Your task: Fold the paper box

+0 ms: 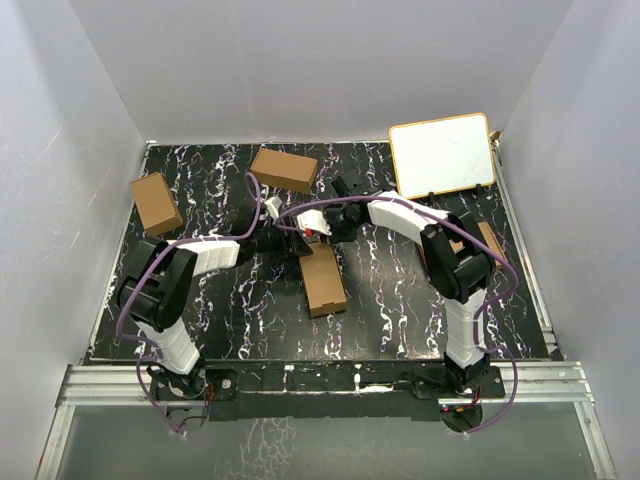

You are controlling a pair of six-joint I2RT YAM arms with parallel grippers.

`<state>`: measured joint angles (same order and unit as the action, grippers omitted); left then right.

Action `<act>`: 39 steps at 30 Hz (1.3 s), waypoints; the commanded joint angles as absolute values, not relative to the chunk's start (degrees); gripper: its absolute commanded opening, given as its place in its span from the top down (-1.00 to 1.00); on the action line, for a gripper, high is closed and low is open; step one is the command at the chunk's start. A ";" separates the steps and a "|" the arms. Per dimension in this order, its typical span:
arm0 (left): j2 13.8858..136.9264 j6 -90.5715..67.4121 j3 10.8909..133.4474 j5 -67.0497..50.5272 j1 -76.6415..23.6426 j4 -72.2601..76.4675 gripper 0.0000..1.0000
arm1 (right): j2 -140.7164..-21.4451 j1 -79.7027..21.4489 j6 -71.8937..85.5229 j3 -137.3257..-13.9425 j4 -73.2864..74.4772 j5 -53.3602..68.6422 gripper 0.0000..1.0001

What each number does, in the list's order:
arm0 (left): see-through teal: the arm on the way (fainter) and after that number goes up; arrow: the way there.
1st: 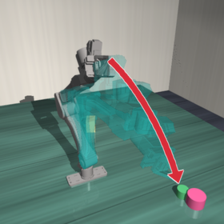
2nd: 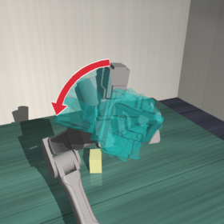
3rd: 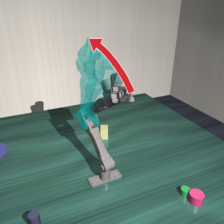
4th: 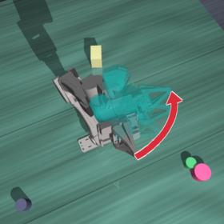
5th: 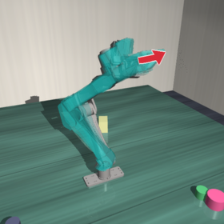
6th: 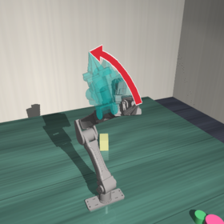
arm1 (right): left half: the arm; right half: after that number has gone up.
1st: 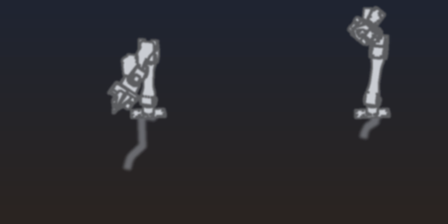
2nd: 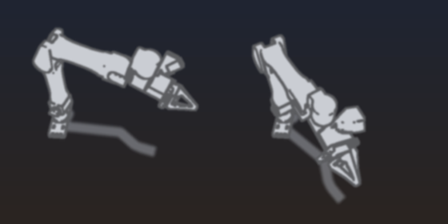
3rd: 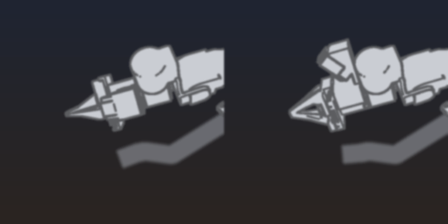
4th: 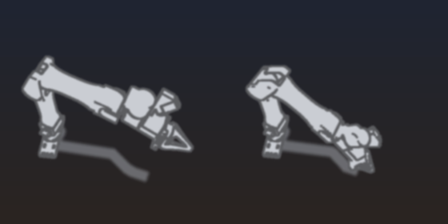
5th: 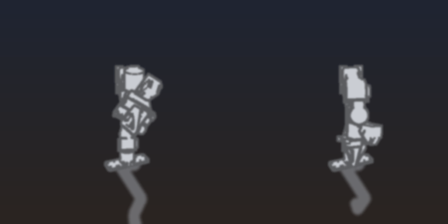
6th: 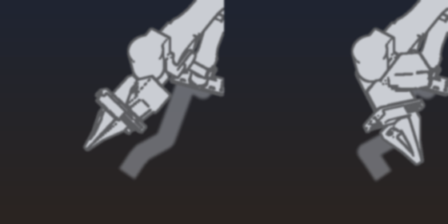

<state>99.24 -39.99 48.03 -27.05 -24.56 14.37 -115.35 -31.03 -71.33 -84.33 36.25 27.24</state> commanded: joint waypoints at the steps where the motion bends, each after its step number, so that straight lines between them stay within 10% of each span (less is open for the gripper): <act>1: 98.13 -39.14 48.08 -28.81 -26.03 15.06 -0.09 | -115.03 -34.56 -67.08 -85.52 32.88 29.04 0.49; 9: 84.47 -38.26 42.17 -19.37 -23.62 11.41 -0.31 | -102.69 -24.72 -60.46 -73.70 27.26 30.02 0.28; 19: 60.83 -40.28 29.54 -14.36 -23.30 15.75 -0.60 | -75.42 -14.17 -21.14 -45.28 -5.79 55.57 -0.99; 22: 56.18 -42.53 23.80 -15.95 -23.20 22.40 -0.94 | -73.65 -13.35 -2.38 -37.51 -21.76 58.88 -0.97; 39: 60.63 -54.23 13.35 -22.23 -23.29 37.76 -0.93 | -94.75 -18.81 8.27 -44.64 -13.39 55.85 -0.87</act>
<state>59.72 -52.42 13.93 -20.82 -23.38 34.28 -92.27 -18.81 6.15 -41.30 -12.97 55.18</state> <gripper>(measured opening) 0.966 0.956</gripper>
